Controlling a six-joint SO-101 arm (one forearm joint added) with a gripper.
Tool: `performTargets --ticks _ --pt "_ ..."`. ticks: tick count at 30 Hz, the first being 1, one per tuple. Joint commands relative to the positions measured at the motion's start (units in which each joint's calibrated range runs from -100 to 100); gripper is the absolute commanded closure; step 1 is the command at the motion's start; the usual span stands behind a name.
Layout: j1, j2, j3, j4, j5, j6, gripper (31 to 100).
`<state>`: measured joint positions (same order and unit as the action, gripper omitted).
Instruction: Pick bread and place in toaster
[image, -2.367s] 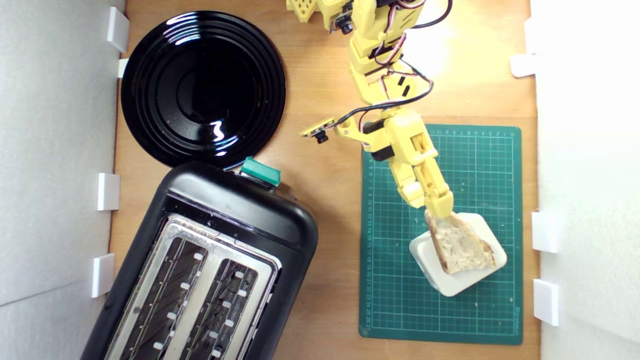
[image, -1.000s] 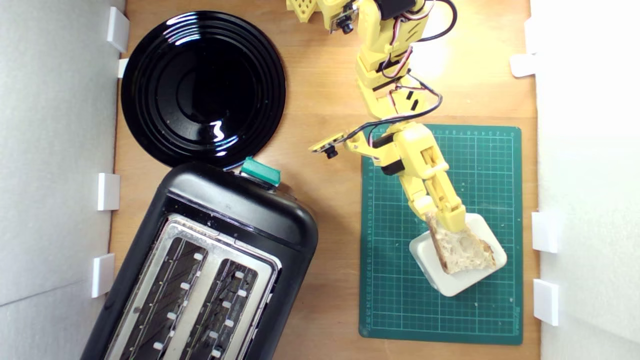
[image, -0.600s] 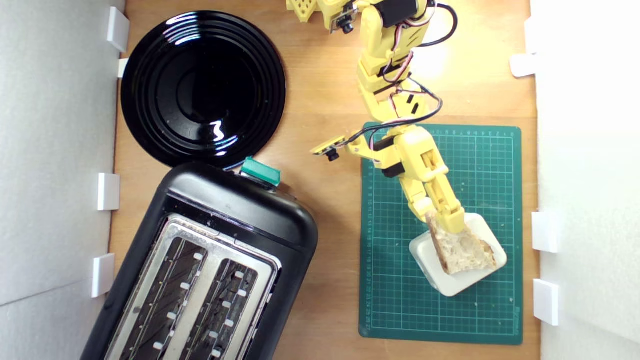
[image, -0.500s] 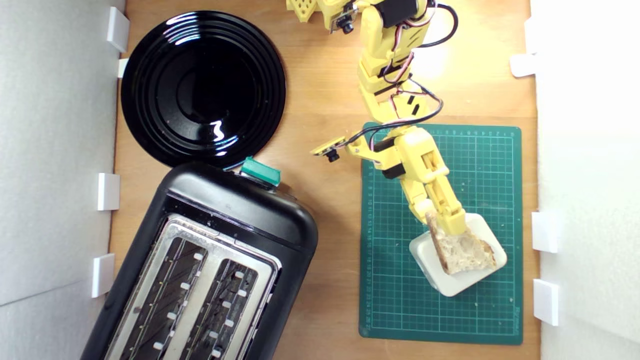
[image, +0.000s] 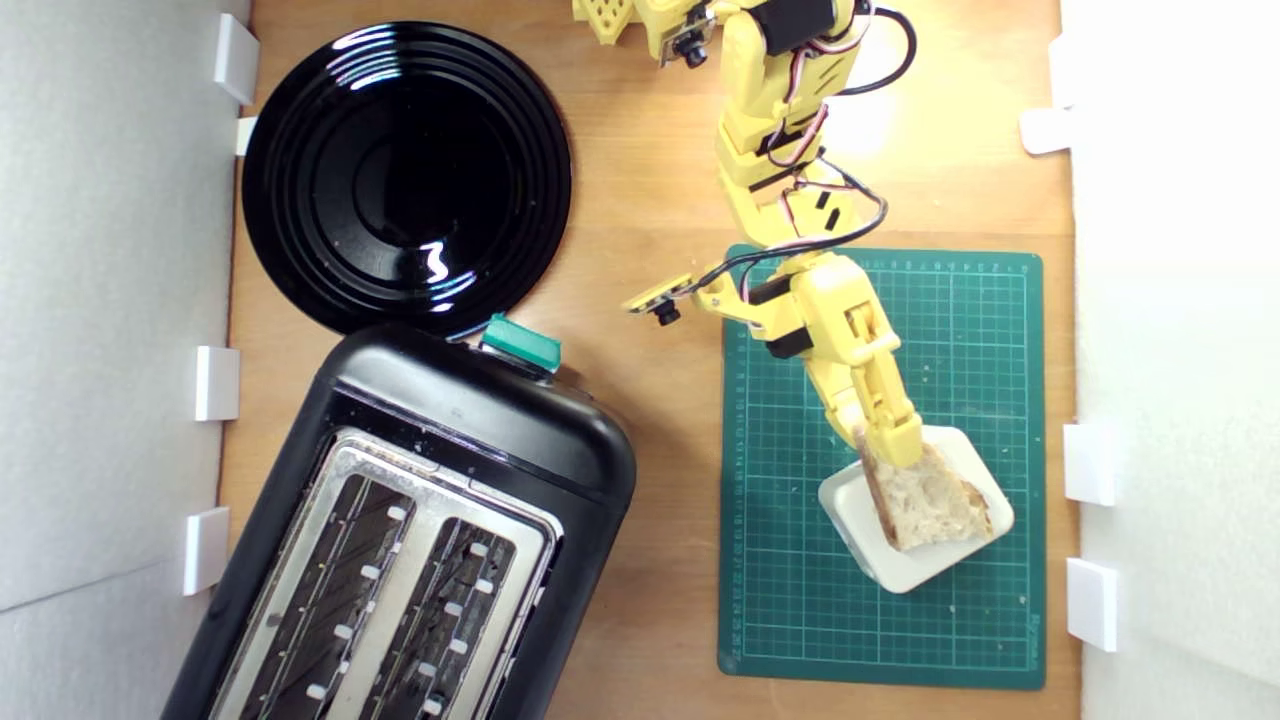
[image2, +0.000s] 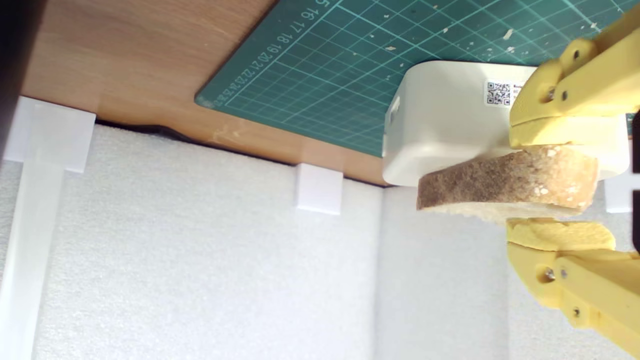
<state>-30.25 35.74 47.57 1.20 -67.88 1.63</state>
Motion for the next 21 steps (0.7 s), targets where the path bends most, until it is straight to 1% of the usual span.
performTargets --ticks 1,5,7,8,11,17,21 --pt "-0.8 -0.8 -1.9 -0.2 0.2 0.3 63.6" --pt "-0.8 -1.0 -1.8 -0.2 0.2 0.1 66.3" --pt "-0.8 -1.1 -1.7 -0.2 0.2 0.0 68.4" --pt "-0.8 -1.1 -1.7 -0.2 0.2 0.0 71.1" --pt "-0.8 -1.1 -1.6 -0.2 0.2 0.0 73.3" --pt "-0.5 -1.3 -1.5 -0.3 0.2 0.1 72.7" --pt "-0.2 -6.5 -1.2 -0.4 0.4 0.3 72.7"
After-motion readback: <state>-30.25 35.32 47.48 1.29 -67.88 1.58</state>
